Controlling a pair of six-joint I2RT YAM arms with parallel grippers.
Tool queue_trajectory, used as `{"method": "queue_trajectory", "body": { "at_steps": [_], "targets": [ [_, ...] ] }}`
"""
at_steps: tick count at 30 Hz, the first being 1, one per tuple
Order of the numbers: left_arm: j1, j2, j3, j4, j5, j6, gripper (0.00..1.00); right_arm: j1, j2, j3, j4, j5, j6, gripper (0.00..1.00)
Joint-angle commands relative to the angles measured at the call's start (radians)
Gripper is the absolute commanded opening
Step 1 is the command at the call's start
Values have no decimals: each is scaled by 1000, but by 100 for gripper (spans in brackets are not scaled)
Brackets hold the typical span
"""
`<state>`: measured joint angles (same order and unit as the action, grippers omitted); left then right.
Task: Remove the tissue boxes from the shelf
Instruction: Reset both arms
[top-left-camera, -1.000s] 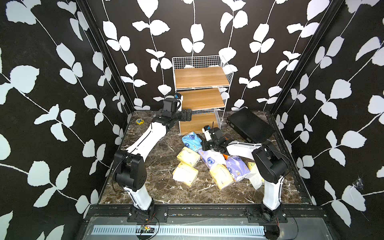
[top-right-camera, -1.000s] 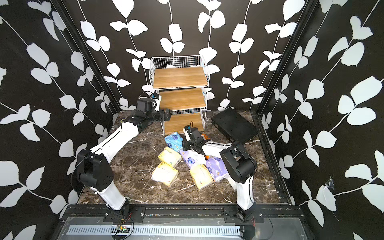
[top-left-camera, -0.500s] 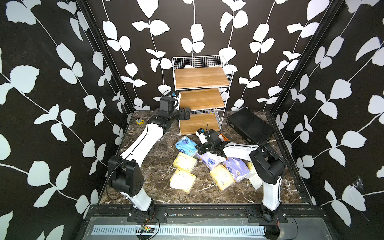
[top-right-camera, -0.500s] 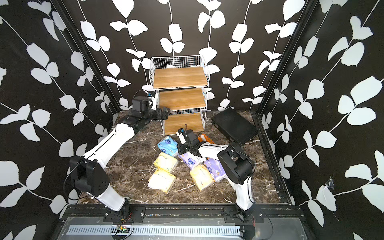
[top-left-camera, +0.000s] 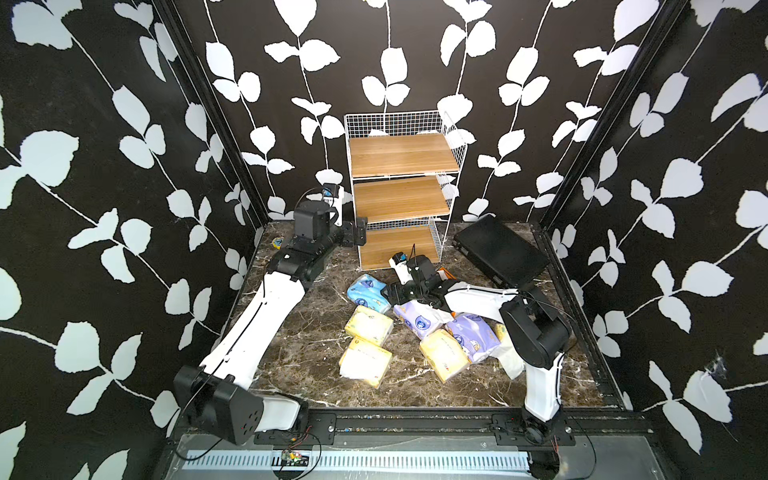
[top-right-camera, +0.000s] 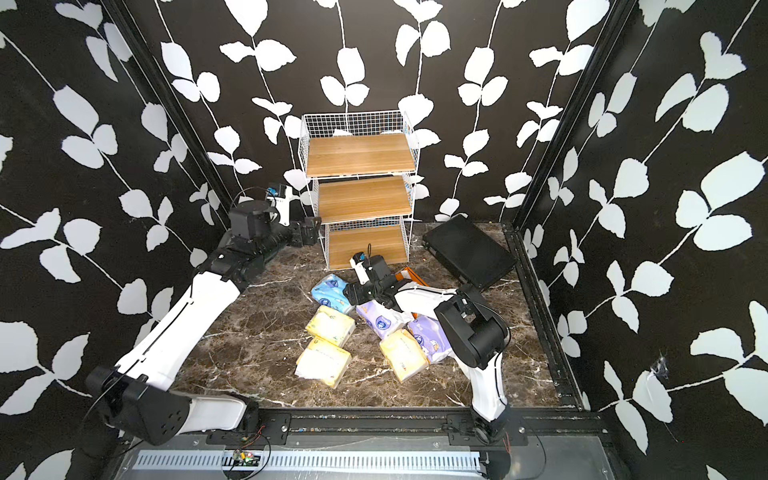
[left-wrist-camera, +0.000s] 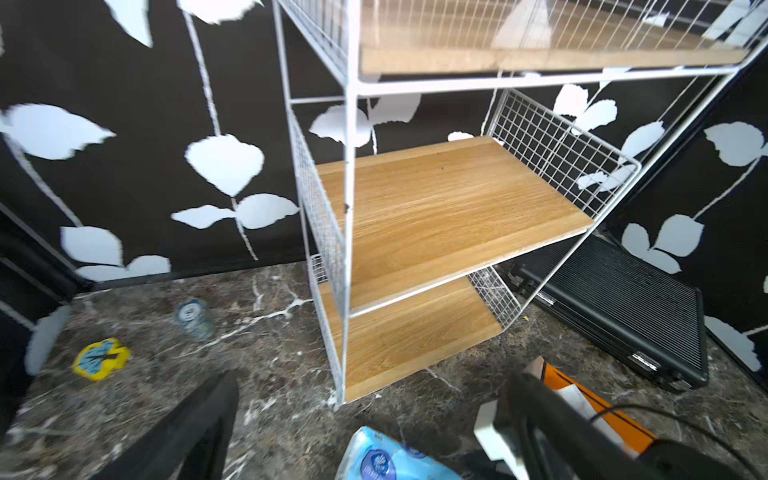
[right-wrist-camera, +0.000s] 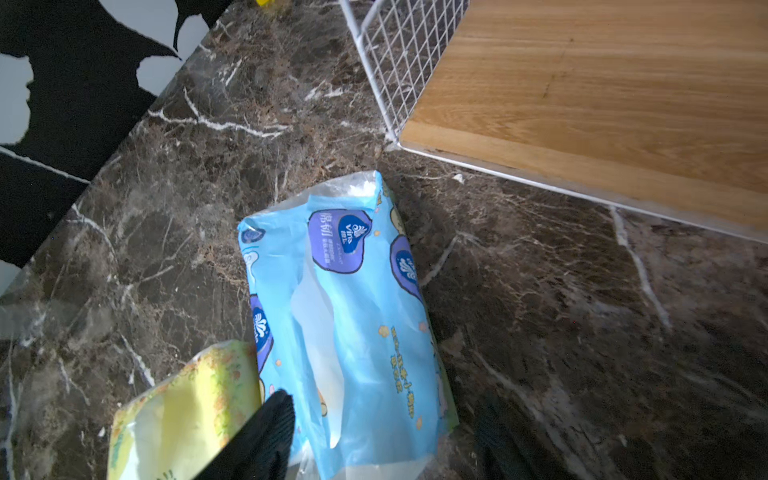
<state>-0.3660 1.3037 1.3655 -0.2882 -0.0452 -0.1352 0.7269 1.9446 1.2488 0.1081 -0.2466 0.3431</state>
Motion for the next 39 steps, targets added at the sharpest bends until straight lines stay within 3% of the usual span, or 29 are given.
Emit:
{"method": "queue_trajectory", "body": {
  "at_steps": [1,2,8,11,16,20,25,30,33,39],
  "targets": [
    [-4,-115,-44,-24,-78,33,99,9,-129,10,-45,89,-40,91],
    [-4,-144,-57,-25,-92,35,99,10,-158,4,-65,118,-47,99],
    [-4,-375,-256,61,-169,45,99,10,-416,-85,-122,297,-108,99],
    [-4,-452,-372,119,-153,51,99,9,-562,-163,-148,486,-111,99],
    [-2,-465,-493,114,-225,66,99,-17,-857,-375,-156,827,-199,99],
    [-2,-493,-646,244,-274,98,99,-146,-1093,-558,-145,862,-269,99],
    [5,-573,-929,580,-429,222,99,-333,-1310,-781,-50,815,-305,99],
    [36,-533,-1030,672,-481,270,99,-431,-1298,-955,140,838,-308,99],
    [61,-473,-1091,772,-487,254,99,-483,-1174,-1045,335,819,-303,99],
    [121,-303,-1182,1015,-446,242,99,-517,-914,-1047,553,786,-289,99]
  ]
}}
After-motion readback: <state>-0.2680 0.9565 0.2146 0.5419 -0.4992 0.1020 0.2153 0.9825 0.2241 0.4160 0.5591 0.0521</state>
